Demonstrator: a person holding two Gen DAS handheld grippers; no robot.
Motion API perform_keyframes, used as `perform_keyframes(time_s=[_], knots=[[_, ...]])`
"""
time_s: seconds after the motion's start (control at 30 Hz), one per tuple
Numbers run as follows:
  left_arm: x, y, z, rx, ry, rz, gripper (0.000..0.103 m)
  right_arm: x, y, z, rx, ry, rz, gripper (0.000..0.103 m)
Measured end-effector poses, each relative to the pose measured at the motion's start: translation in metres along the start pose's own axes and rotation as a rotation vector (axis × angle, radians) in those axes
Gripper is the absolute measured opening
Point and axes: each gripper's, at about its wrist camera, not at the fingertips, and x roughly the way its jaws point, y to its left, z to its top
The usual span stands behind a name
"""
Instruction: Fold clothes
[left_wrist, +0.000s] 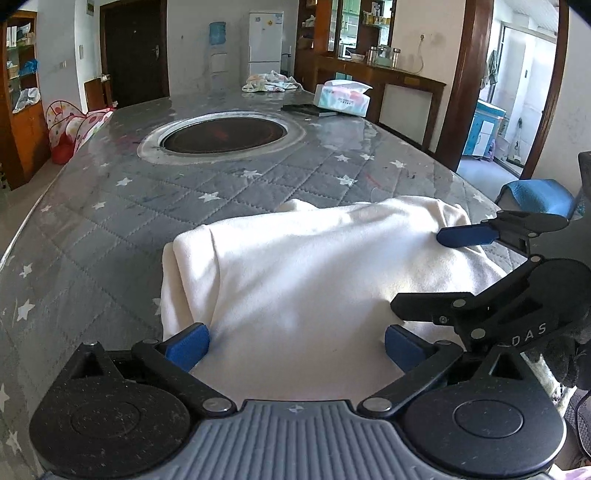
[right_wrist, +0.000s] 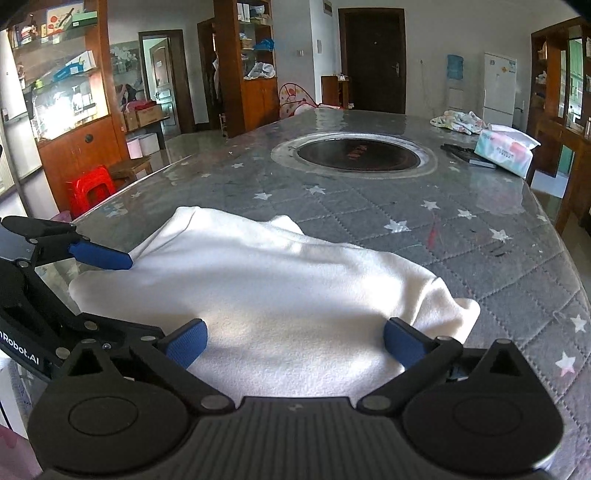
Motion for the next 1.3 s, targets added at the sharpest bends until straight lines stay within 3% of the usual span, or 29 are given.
perform_keyframes(time_s=[0.5,0.93,1.3], knots=[[0.001,-0.004,-0.002,0.041,0.011,0.018,0.103,0.002,0.002,0.000,-0.003,0.006,-0.019,0.103],[-0.009,0.000,-0.003,0.000,0.015,0.020,0.103,-0.001,0.006,0.004,0.017,-0.001,-0.021,0.103],[-0.017,0.013,-0.008,-0.045,0.009,0.081,0.103,-0.007,0.002,0.002,0.038,0.008,-0.005,0.103]])
